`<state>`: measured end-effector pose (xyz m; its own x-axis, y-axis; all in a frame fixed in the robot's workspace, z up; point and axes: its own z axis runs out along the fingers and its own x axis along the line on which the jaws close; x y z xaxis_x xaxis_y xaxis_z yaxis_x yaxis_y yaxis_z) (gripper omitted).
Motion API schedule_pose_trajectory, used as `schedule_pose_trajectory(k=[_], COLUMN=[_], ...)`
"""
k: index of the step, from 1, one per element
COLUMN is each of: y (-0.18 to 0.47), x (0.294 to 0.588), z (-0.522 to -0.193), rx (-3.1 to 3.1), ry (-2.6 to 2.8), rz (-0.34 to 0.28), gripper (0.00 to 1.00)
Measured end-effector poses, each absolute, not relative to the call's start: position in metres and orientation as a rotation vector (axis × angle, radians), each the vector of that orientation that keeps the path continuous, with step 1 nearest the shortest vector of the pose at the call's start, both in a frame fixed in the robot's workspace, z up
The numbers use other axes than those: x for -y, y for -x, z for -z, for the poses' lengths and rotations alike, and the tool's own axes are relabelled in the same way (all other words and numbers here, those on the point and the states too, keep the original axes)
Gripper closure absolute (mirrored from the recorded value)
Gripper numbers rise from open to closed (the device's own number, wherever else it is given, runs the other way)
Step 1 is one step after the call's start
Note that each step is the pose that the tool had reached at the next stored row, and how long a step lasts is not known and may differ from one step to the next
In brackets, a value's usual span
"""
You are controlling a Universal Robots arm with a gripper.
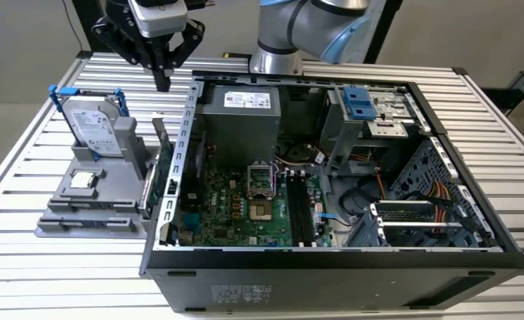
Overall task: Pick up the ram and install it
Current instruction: 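Reach for the ram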
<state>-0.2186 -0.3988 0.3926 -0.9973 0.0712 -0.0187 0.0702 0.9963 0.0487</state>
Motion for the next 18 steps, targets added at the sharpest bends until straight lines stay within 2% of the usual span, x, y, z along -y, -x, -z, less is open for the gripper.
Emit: schedule_pose_trajectory(k=[18], y=[0.231], x=[0.399], z=[-0.393], rx=[-3.118], ry=[-0.11], rz=[-0.075], gripper=[1.0])
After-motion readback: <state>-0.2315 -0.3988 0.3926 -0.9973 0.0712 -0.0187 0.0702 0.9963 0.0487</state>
